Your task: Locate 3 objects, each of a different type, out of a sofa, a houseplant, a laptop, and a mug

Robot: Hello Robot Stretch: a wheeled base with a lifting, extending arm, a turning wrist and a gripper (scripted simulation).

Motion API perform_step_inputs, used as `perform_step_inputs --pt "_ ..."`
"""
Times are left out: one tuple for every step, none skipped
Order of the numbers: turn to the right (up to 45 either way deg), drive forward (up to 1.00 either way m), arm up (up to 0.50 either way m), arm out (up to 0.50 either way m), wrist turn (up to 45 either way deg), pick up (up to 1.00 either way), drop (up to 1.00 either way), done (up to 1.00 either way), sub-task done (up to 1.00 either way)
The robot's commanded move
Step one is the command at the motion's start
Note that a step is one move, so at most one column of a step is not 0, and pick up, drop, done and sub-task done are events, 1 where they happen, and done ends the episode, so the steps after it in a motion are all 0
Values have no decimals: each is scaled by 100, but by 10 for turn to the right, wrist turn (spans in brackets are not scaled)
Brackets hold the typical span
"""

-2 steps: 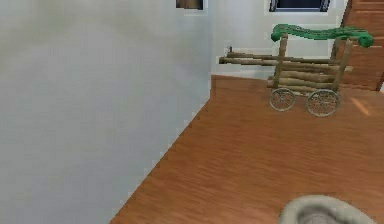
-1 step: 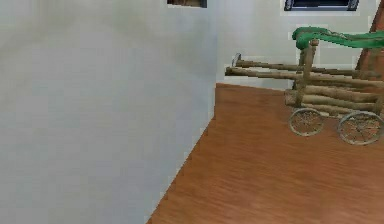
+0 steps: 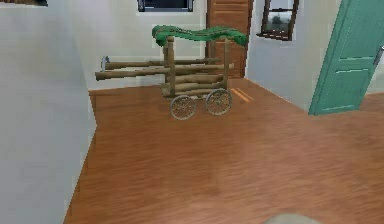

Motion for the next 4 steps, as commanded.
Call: perform_step_inputs --pt "0 5 0 0 0 0 0 0 0" --pt "-120 0 0 0 0 0 0 0 0" --pt "0 75 0 0 0 0 0 0 0" --pt "390 0 0 0 0 0 0 0 0"
